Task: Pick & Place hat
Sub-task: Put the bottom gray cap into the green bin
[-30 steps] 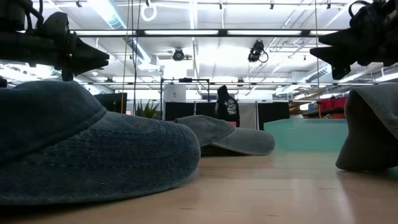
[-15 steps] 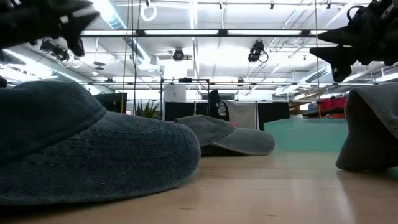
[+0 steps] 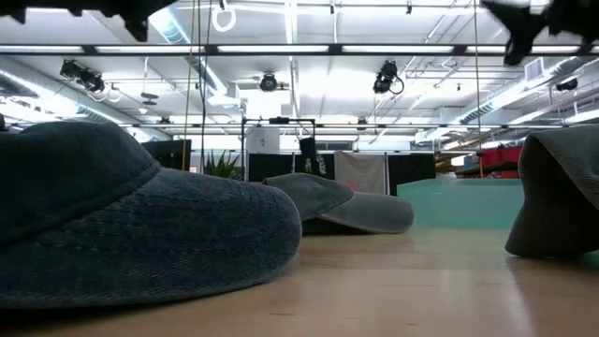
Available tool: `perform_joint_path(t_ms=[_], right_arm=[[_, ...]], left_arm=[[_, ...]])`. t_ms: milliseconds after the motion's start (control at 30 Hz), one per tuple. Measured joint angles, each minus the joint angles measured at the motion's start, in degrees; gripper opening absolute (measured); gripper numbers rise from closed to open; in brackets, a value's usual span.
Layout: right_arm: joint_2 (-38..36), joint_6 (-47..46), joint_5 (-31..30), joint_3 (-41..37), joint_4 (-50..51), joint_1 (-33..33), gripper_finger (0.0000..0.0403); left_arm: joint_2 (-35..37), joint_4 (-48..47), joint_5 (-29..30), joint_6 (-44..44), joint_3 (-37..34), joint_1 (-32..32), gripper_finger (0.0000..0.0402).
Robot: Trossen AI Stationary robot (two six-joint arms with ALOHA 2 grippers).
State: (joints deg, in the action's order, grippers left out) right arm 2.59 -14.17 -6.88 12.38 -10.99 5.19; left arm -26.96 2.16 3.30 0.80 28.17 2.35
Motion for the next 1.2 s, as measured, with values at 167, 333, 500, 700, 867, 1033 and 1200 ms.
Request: perform_joint_path(t_ms=[167, 333, 500, 700, 867, 1033, 1200], right_arm=[[11.69, 2.56, 0.9, 14.66, 11.15, 1.5, 0.0202], [31.37, -2.45, 2.93, 31.41, 30.02, 4.21, 0.0206], [50.41, -13.2, 13.31, 46.68, 53.22, 9.4, 0.0206], [66.8, -30.71, 19.68, 51.63, 61.92, 16.64, 0.0206], [77.81, -38.32, 19.52, 51.63, 62.67, 21.75, 0.0206], [87.17, -40.47, 19.48, 51.63, 62.85, 25.3, 0.0206], [94.5, -42.42, 18.36, 51.63, 64.7, 27.08, 0.0206]], left_arm=[[-9.81, -4.9, 1.14, -4.19, 6.84, 0.0, 0.011], [-15.37, -5.21, 7.39, -11.79, 10.97, 0.11, 0.0111], [-17.88, -5.46, 7.96, -10.83, 12.03, 0.09, 0.0111], [-19.47, -5.4, 9.61, -10.45, 12.03, 0.09, 0.0159], [-20.05, -5.45, 9.61, -10.5, 12.03, 0.09, 0.0206], [-20.04, -5.4, 9.65, -10.52, 12.03, 0.09, 0.0219], [-20.04, -5.8, 9.63, -10.53, 12.03, 0.09, 0.0215]])
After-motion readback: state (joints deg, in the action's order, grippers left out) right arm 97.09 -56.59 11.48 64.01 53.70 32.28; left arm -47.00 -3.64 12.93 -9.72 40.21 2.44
